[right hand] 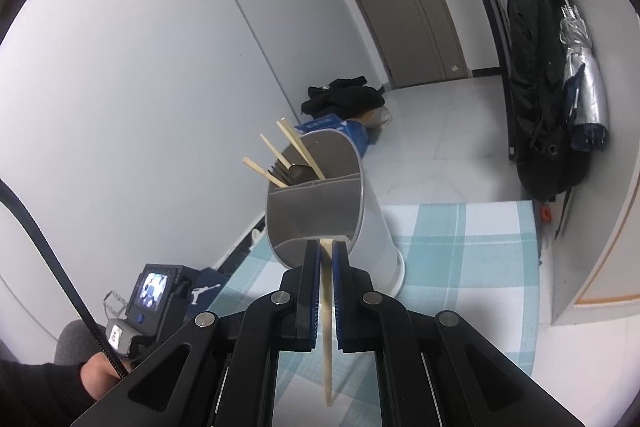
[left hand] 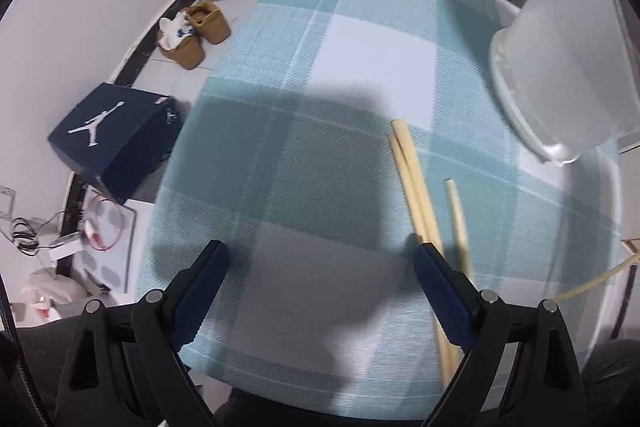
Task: Organize utensils
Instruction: 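Lift a chopstick with the right gripper while the left gripper reaches the others, then grasp a wooden chopstick with the left gripper and lift it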
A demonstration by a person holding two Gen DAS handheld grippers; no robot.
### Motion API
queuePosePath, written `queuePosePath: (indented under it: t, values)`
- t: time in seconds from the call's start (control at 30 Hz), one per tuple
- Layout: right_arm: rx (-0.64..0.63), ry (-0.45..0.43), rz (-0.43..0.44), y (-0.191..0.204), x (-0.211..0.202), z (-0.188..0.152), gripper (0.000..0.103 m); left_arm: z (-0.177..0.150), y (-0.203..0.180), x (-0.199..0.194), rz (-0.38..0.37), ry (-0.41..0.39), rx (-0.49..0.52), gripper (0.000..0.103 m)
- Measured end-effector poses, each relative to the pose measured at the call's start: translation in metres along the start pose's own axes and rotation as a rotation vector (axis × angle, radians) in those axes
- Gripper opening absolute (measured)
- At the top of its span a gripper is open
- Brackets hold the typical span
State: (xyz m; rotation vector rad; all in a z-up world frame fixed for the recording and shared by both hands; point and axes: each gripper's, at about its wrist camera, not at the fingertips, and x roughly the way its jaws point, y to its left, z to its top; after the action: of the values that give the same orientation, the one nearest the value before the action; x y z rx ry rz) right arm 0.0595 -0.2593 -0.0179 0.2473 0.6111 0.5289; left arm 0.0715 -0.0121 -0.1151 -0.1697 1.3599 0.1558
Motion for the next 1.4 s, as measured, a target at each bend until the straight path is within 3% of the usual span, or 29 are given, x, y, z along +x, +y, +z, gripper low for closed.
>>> queuePosePath:
  t: [0.1,0.2,0.43,0.9,1.1,1.23,1.4]
  values:
    - [-0.004,-0.004,-0.001,0.001,-0.002,0.0,0.005,0.0,-0.005,-0.009,-0.03,-0.048,0.005,0.092]
    - [0.001,-0.005,-0.005,0.0,-0.001,0.0,0.005,0.001,-0.014,0.001,0.02,-0.021,0.061,0.092]
    - [0.014,-0.007,-0.011,-0.003,-0.003,0.0,0.005,0.0,0.002,0.004,0.0,0.01,-0.001,0.092]
    - [0.024,-0.01,-0.015,-0.005,-0.004,0.001,0.005,0.009,-0.007,0.006,0.034,-0.016,0.025,0.09]
    - [0.025,-0.013,-0.014,-0.006,-0.004,0.001,0.005,0.021,-0.018,0.001,0.017,-0.054,0.019,0.046]
    - [0.019,-0.008,-0.011,-0.004,-0.002,0.002,0.005,0.028,-0.015,0.0,-0.012,-0.076,-0.05,0.003]
    - [0.01,-0.006,-0.013,-0.003,-0.001,0.002,0.005,0.03,-0.008,0.001,-0.078,-0.094,-0.124,0.001]
